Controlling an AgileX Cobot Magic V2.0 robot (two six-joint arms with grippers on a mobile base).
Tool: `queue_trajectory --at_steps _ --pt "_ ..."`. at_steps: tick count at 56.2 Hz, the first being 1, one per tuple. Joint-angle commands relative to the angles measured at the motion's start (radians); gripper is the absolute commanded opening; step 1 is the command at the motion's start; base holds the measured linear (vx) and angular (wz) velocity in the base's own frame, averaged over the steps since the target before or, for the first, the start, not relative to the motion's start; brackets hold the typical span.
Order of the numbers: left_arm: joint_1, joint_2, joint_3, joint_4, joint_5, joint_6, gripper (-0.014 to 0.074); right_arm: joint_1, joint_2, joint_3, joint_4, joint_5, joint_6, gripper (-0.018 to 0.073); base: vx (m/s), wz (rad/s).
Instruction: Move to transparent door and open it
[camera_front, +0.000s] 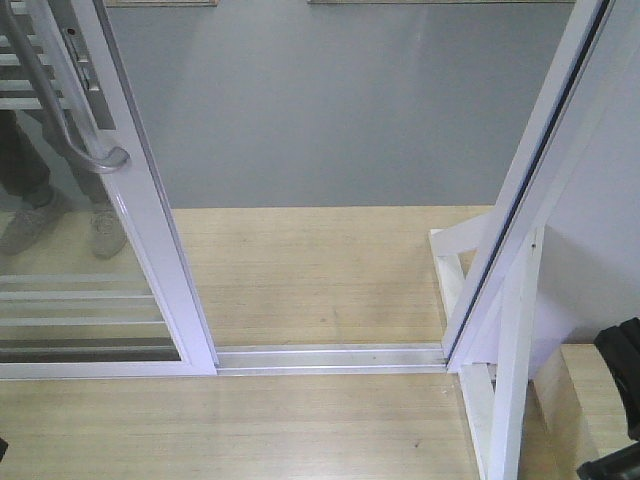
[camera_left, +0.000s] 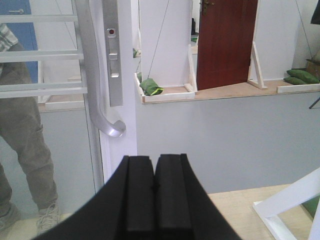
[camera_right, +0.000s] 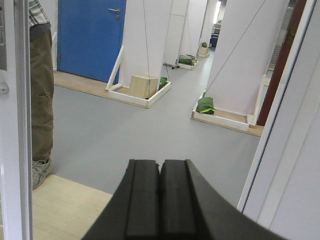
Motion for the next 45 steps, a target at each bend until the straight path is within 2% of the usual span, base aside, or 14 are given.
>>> queue_trajectory --at_steps 1,45 --pt "-0.003 -0.014 0.01 -0.009 -0.083 0.001 0.0 0.0 -0.016 0.004 -0.011 -0.074 -0.001 -0.0004 0.0 0.0" --pt "-0.003 -0.014 0.01 -0.009 -0.083 0.001 0.0 0.0 -0.016 0.004 -0.009 -0.067 -0.001 -0.0004 0.0 0.0"
